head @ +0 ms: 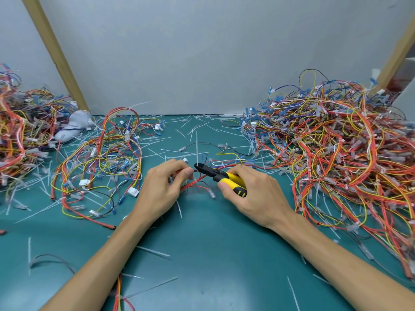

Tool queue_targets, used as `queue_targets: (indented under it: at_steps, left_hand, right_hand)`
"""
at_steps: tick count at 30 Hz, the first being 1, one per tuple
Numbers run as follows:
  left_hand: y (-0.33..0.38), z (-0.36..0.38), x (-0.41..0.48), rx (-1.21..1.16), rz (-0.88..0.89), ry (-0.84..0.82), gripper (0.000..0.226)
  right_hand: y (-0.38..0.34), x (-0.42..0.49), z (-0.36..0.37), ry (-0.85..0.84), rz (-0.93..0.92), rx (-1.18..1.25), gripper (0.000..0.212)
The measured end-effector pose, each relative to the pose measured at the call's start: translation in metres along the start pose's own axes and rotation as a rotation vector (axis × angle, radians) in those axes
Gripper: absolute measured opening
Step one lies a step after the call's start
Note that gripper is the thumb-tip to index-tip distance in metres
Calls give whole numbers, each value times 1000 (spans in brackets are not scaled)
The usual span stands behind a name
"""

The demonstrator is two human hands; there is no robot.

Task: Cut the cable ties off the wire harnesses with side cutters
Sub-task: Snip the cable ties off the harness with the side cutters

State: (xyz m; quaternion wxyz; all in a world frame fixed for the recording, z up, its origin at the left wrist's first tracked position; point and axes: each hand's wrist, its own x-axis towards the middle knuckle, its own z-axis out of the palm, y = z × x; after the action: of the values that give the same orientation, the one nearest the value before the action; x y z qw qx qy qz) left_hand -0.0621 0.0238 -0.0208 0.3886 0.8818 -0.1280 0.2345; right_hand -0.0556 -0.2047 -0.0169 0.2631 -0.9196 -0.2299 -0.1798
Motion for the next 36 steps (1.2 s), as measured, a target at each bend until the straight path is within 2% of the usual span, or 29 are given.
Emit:
queue_targets:
  at_steps: [8,13,24,36]
  left_hand:
    - [-3,1,1,5,4,-6,24]
    - [-5,1,1,14,-2,-11,24]
    - [-3,0,0,16,-5,-13,24]
    - [-1,-1,0,22,-7,-13,22]
  right_hand:
    - [-1,-1,0,-7,-2,-21,28]
    - [-1,1,0,-55,31,-34,36]
    - [-1,1,-1,-72,30,-27,35]
    - [0,0,0,8,21,-28,36]
